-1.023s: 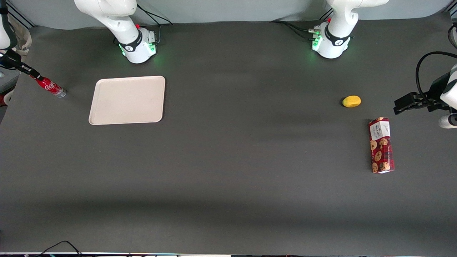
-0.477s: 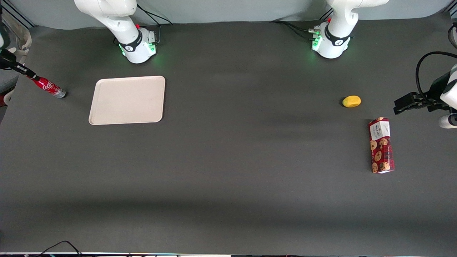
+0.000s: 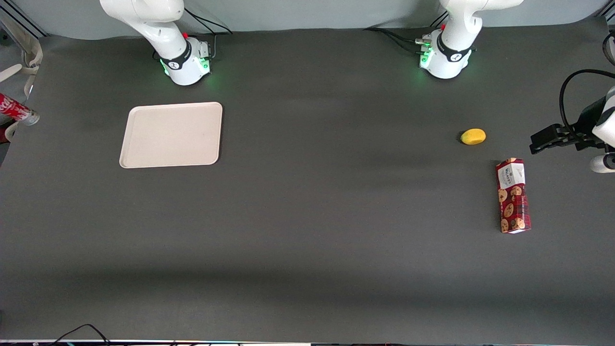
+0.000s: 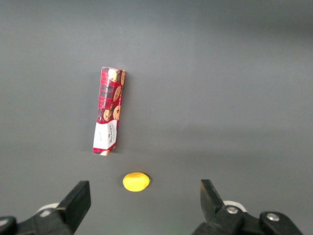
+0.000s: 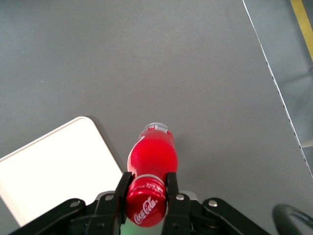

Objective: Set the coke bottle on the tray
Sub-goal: 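Lift the bottle and carry it toward the white tray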

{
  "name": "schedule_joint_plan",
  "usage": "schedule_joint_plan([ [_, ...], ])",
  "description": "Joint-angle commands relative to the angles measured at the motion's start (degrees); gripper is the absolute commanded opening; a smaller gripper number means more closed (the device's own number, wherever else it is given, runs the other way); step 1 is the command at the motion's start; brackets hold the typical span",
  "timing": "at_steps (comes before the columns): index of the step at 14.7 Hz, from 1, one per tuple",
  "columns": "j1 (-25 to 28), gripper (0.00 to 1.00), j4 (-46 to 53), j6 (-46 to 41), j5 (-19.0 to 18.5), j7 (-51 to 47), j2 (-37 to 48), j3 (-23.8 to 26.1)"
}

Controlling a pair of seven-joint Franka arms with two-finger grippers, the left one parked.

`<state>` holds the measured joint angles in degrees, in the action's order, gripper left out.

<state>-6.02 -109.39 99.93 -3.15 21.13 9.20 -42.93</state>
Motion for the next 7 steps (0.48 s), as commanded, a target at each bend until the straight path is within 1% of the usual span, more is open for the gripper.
schedule_joint_plan([
  [1,-0.22,0.00,0.23,-1.84,-0.19,-4.67,1.52,3.45],
  [3,-0.31,0.00,-1.70,-1.84,-0.19,-7.40,2.92,7.14],
  [5,-0.31,0.00,-4.59,-1.23,-0.19,-13.54,4.94,12.93],
  [7,-0.40,0.00,-6.79,-0.35,-1.15,-18.11,6.18,17.95],
])
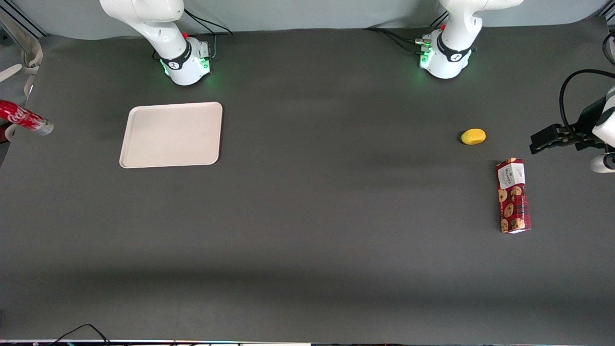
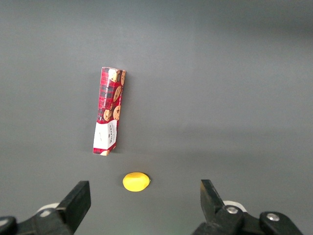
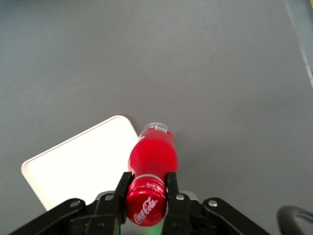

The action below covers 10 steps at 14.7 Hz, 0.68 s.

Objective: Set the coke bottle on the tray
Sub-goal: 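Lift the bottle and carry it toward the white tray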

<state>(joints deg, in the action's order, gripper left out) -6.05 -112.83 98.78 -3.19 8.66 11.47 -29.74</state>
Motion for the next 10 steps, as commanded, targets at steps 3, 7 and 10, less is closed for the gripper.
schedule_joint_plan([
  [3,-0.36,0.00,-11.67,6.84,-0.94,-15.31,7.06,13.01],
  [7,-0.28,0.00,-24.60,19.41,0.02,-21.13,9.37,17.61],
  [10,-0.28,0.00,-32.34,29.78,0.90,-20.96,8.75,17.70],
])
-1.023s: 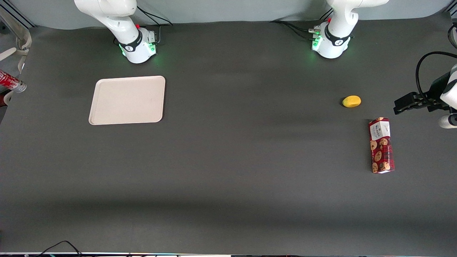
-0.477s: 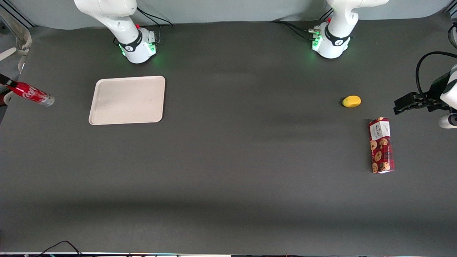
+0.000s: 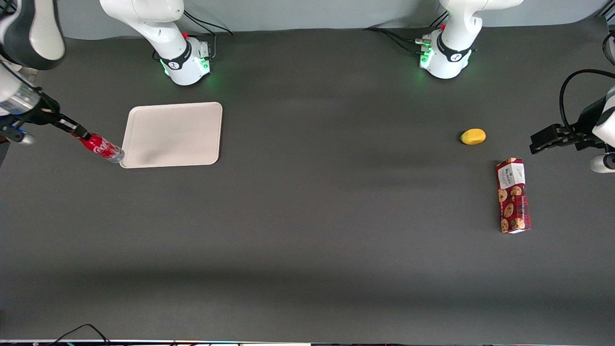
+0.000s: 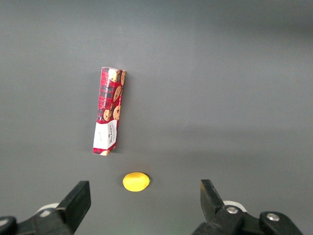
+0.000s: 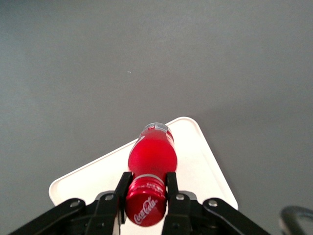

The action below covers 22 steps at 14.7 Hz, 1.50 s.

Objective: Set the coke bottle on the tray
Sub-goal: 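Lower the held bottle onto the white tray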

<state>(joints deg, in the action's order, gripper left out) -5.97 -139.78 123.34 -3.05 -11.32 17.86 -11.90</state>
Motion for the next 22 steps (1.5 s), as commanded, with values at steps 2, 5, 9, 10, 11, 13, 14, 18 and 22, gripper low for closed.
schedule_joint_plan([
  [2,-0.44,0.00,-7.60,7.52,0.77,-0.99,1.22,-0.23],
  [5,-0.62,0.00,-7.96,8.05,0.77,-0.72,-1.41,-0.23],
  [9,-0.62,0.00,-7.87,9.54,-0.20,-0.64,-5.64,-0.14],
  [10,-0.62,0.00,-7.87,9.63,-0.81,-0.64,-5.82,-0.05],
  [11,-0.62,0.00,-7.87,9.63,-2.64,-0.64,-5.82,-0.05],
  [13,-0.70,0.00,-7.79,9.63,-4.24,-0.64,-6.69,-0.05],
  [14,-0.71,0.00,-7.61,9.63,-4.33,-0.64,-6.78,-0.05],
  [18,-0.62,0.91,-7.00,9.63,-4.24,-1.16,-7.22,-0.05],
  [22,-0.62,1.00,-4.20,7.28,-4.24,-1.60,-7.05,0.47],
])
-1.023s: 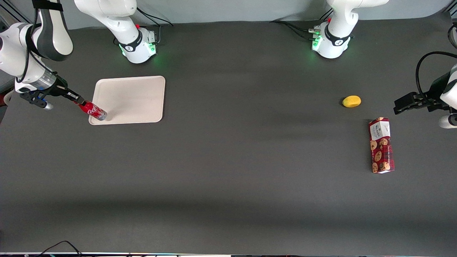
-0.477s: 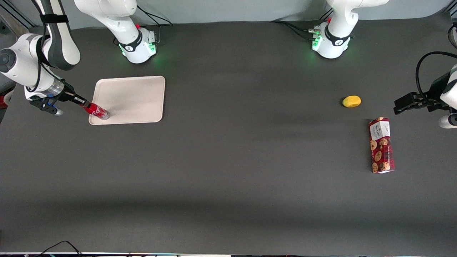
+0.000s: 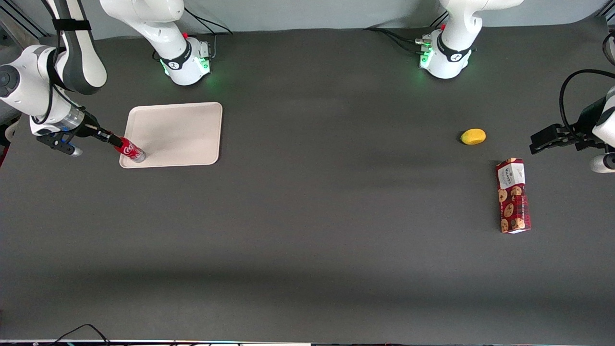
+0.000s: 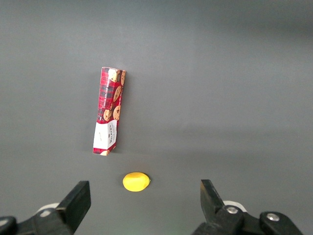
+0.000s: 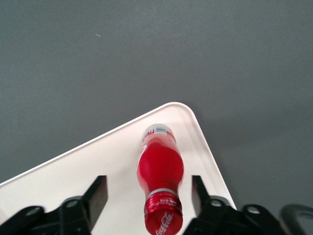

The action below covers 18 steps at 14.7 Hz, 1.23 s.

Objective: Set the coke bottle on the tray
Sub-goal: 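Lower the held bottle onto the white tray, then open the right gripper and withdraw it from the bottle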

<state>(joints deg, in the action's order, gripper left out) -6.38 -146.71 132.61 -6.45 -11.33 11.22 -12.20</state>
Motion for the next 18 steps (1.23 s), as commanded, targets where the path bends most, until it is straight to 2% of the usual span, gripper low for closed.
schedule_joint_plan([
  [1,-0.13,1.00,5.88,-6.27,-0.85,-1.24,-0.32,1.21],
  [4,0.40,1.00,18.96,-22.16,-0.76,-0.71,0.21,1.74],
  [6,0.40,1.00,28.72,-31.05,-0.15,-0.97,-0.40,4.36],
  [8,0.49,1.00,36.99,-35.91,0.47,-1.85,-1.63,8.49],
  [10,0.40,1.00,42.63,-36.02,4.75,-3.25,-3.38,10.96],
  [12,0.58,1.00,49.74,-36.19,9.41,-3.09,-7.15,11.15],
  [13,0.58,1.00,52.99,-36.37,10.57,-2.91,-8.83,12.37],
  [16,1.36,1.00,61.26,-36.37,10.93,-3.08,-13.83,14.75],
  [18,2.51,1.00,63.13,-36.19,11.02,-3.17,-16.74,15.01],
])
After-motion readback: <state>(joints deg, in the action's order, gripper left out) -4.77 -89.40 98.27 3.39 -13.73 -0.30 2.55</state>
